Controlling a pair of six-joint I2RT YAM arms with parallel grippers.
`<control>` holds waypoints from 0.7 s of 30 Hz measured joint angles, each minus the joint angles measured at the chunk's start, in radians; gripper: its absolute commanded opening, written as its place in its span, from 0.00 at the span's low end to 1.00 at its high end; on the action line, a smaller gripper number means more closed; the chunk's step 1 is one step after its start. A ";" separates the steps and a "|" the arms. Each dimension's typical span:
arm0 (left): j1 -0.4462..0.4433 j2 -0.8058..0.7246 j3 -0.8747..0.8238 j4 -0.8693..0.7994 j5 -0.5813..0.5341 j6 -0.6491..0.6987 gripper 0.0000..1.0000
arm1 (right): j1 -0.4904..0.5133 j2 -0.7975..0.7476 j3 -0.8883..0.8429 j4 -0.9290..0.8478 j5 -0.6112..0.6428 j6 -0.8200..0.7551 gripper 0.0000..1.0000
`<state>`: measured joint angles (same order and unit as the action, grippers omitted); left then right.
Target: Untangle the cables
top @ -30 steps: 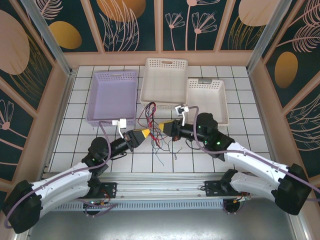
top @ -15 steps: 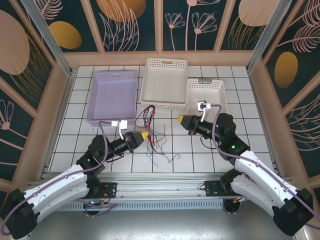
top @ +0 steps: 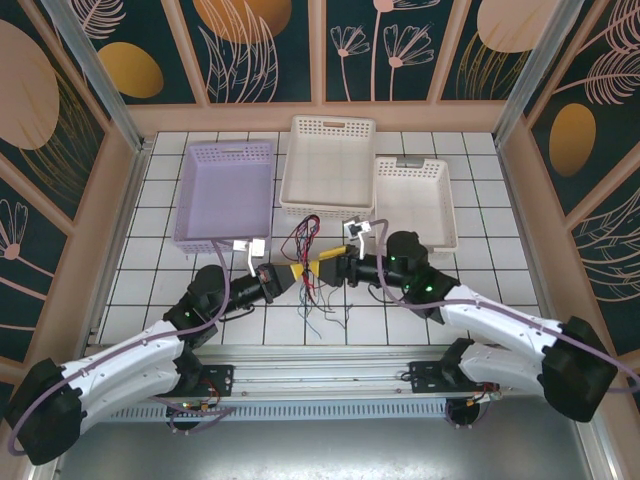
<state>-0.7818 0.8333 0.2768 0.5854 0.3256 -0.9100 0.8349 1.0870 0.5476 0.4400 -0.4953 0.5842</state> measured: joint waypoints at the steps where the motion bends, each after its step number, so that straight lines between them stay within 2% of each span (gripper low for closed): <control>1: 0.000 0.003 0.001 0.011 0.006 -0.001 0.00 | 0.005 0.024 0.002 0.004 0.001 0.000 0.60; 5: 0.004 0.016 0.002 0.031 0.011 -0.012 0.00 | 0.016 0.084 0.011 0.029 0.004 0.001 0.53; 13: 0.011 0.018 0.002 0.059 0.001 -0.025 0.00 | 0.021 0.094 0.026 0.071 0.003 0.006 0.42; 21: 0.014 0.025 0.001 0.088 -0.002 -0.038 0.00 | 0.026 0.094 0.026 0.104 0.016 0.025 0.37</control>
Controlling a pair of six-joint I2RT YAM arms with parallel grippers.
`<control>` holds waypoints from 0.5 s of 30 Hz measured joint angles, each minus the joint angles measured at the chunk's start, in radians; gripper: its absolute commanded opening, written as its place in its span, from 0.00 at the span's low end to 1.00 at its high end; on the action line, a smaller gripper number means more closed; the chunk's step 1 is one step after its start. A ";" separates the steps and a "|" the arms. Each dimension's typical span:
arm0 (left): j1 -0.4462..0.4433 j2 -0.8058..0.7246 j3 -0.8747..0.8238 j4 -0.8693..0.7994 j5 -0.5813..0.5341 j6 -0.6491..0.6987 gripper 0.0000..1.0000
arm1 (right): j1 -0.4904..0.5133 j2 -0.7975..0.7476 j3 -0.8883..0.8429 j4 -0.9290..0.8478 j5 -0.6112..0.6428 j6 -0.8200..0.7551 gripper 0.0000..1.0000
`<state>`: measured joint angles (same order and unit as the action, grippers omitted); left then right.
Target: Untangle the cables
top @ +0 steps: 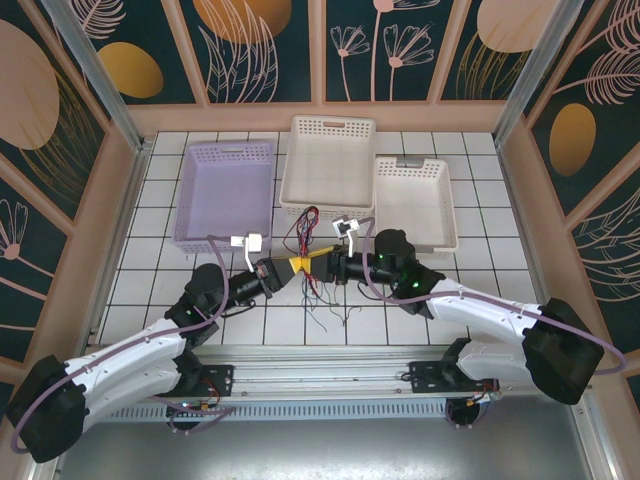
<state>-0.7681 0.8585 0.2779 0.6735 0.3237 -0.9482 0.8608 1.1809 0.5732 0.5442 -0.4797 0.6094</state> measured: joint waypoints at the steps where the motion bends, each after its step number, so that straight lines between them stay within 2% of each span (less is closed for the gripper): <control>1: 0.002 0.000 0.000 0.003 0.000 0.000 0.00 | 0.002 0.000 0.000 0.004 0.006 0.001 0.37; 15: -0.011 0.000 -0.007 0.020 0.088 -0.004 0.00 | -0.002 -0.044 -0.013 0.061 0.071 0.035 0.37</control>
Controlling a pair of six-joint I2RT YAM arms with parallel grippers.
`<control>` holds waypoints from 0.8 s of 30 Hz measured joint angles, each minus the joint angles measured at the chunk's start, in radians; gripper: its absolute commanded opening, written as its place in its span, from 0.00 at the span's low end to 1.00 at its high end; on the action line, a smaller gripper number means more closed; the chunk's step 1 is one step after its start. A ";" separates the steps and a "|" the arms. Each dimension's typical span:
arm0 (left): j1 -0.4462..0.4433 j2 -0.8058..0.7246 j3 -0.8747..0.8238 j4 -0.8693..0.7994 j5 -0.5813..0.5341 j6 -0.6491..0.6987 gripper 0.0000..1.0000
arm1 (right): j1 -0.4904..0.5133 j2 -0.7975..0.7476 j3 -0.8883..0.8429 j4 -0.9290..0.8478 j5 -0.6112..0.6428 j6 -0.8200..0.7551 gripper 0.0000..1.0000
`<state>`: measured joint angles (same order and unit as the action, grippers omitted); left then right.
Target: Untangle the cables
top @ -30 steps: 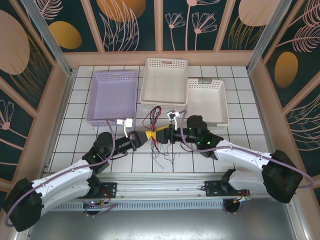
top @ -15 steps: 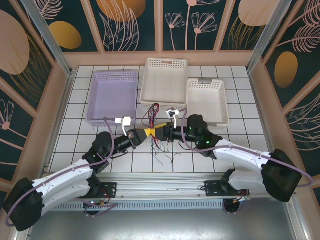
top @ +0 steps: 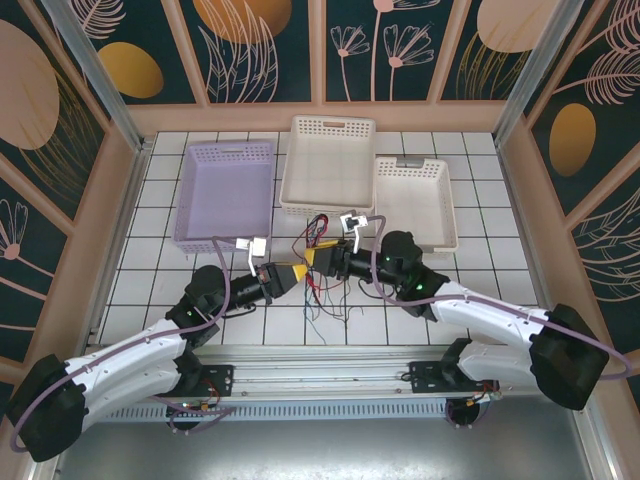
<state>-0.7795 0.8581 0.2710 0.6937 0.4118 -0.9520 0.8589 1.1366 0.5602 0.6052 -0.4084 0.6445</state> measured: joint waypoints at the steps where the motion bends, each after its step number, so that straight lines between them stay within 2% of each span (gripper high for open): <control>1: 0.000 0.000 0.000 0.000 0.000 0.000 0.00 | -0.001 0.000 0.000 0.002 -0.001 0.002 0.37; 11: 0.000 -0.001 0.000 -0.002 -0.001 0.000 0.00 | 0.000 0.039 -0.036 0.064 -0.038 0.035 0.36; 15: 0.000 -0.001 0.000 -0.010 -0.002 0.000 0.00 | 0.000 0.034 -0.059 0.094 -0.039 0.047 0.28; 22: 0.000 0.002 0.000 -0.009 -0.009 0.000 0.00 | 0.002 0.022 -0.064 0.111 -0.045 0.053 0.00; 24: 0.000 0.000 0.000 -0.009 -0.009 0.000 0.00 | 0.002 0.015 -0.064 0.105 -0.044 0.047 0.00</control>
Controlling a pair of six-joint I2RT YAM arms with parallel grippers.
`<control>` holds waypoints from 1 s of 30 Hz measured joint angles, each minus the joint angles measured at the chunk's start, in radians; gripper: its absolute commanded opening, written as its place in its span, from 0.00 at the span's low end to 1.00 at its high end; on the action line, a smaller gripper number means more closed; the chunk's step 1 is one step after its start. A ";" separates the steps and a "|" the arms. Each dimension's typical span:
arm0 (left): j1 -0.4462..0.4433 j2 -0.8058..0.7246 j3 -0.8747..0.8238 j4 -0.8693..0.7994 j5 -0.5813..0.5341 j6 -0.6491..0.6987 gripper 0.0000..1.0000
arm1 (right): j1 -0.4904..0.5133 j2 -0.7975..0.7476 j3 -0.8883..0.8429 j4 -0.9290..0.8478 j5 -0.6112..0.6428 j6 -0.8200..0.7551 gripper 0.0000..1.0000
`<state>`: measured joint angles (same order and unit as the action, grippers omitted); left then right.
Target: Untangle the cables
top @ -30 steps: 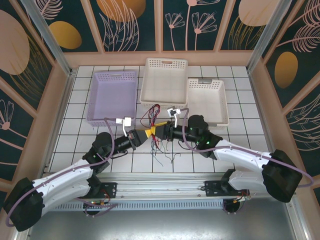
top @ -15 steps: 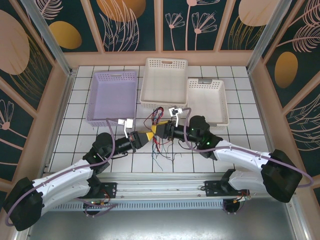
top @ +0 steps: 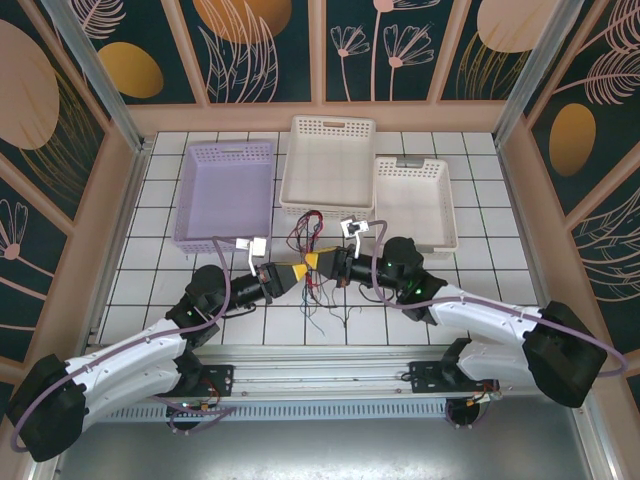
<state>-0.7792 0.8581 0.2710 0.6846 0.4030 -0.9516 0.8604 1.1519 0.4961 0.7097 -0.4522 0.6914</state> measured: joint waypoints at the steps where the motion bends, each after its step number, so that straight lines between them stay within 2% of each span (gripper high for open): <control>1: 0.000 -0.003 0.000 -0.001 -0.001 0.000 0.00 | 0.000 -0.006 0.000 -0.008 0.002 -0.001 0.00; 10: -0.008 -0.070 0.000 -0.043 -0.019 0.007 0.00 | -0.010 -0.123 -0.036 -0.109 0.013 -0.011 0.00; 17: -0.006 -0.154 0.002 -0.121 -0.037 0.035 0.00 | -0.165 -0.232 -0.055 -0.272 0.120 -0.011 0.00; 20: -0.006 -0.176 0.005 -0.172 -0.045 0.055 0.00 | -0.219 -0.271 -0.060 -0.314 0.121 -0.011 0.00; 23: -0.006 -0.178 0.005 -0.190 -0.045 0.061 0.02 | -0.229 -0.293 -0.068 -0.318 0.097 -0.011 0.00; 27: -0.006 -0.122 0.005 -0.149 -0.035 0.049 0.46 | -0.208 -0.297 -0.073 -0.297 0.046 -0.012 0.00; 30: -0.006 -0.042 0.004 -0.079 -0.010 0.021 0.66 | -0.166 -0.294 -0.073 -0.279 0.021 -0.024 0.00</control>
<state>-0.7856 0.8158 0.2749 0.6052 0.3931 -0.9306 0.6945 0.8574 0.4232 0.4309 -0.4313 0.6678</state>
